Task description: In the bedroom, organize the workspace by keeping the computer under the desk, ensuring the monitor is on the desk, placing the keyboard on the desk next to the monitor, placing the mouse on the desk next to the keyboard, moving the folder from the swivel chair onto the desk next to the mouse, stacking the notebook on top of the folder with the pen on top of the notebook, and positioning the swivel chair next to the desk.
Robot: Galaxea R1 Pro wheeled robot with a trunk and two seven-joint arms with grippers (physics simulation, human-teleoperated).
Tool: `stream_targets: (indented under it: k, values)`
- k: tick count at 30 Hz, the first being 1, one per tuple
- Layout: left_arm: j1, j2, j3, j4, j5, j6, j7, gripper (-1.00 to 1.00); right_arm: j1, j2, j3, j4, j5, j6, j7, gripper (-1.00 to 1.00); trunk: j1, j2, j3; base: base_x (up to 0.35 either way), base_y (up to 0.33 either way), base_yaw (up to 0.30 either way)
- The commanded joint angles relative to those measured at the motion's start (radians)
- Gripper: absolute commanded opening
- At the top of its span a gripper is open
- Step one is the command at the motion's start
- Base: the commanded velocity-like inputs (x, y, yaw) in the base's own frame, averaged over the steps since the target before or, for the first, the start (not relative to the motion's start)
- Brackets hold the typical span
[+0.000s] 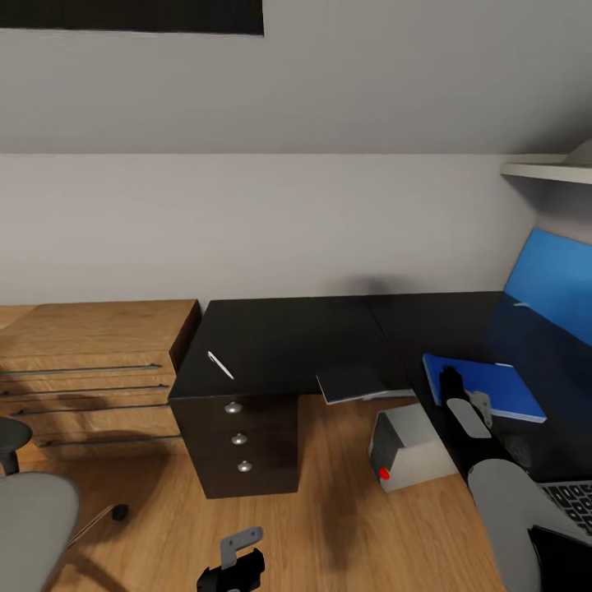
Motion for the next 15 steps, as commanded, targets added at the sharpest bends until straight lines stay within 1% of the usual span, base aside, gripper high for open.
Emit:
stream_targets:
  k: [1,2,5,6,7,9,15]
  values:
    - [-0.001,0.001,-0.004,-0.001,0.007,-0.004,0.005,1.0,0.0,0.004,0.009,-0.001,-0.01,-0.004,0.0,1.0,0.0,-0.001,-0.001,0.0,0.0,0.0]
    - [-0.001,0.001,-0.004,-0.001,0.007,-0.004,0.005,1.0,0.0,0.013,0.03,-0.002,-0.009,-0.004,0.007,1.0,0.0,-0.001,-0.001,0.0,0.0,0.0]
    - [-0.001,0.001,-0.004,-0.001,0.007,-0.004,0.005,1.0,0.0,0.026,0.068,-0.002,-0.007,-0.005,0.022,1.0,0.0,-0.001,-0.001,0.0,0.0,0.0]
    - [-0.001,0.001,-0.004,-0.001,0.006,-0.004,0.005,1.0,0.0,0.035,0.09,-0.002,-0.006,-0.005,0.035,1.0,0.0,-0.001,-0.001,0.0,0.0,0.0]
    - [-0.001,0.001,-0.003,-0.001,0.006,-0.004,0.005,1.0,0.0,0.039,0.098,-0.002,-0.006,-0.005,0.042,1.0,0.0,-0.001,-0.001,0.0,0.0,0.0]
    - [-0.001,0.001,-0.003,-0.001,0.006,-0.004,0.005,1.0,0.001,0.053,0.115,-0.003,-0.006,-0.007,0.065,1.0,0.0,-0.001,-0.001,0.0,0.0,0.0]
    - [-0.001,0.001,-0.003,-0.001,0.006,-0.004,0.007,1.0,0.001,0.079,0.127,-0.004,-0.008,-0.008,0.101,1.0,0.0,-0.001,-0.001,0.0,0.0,0.0]
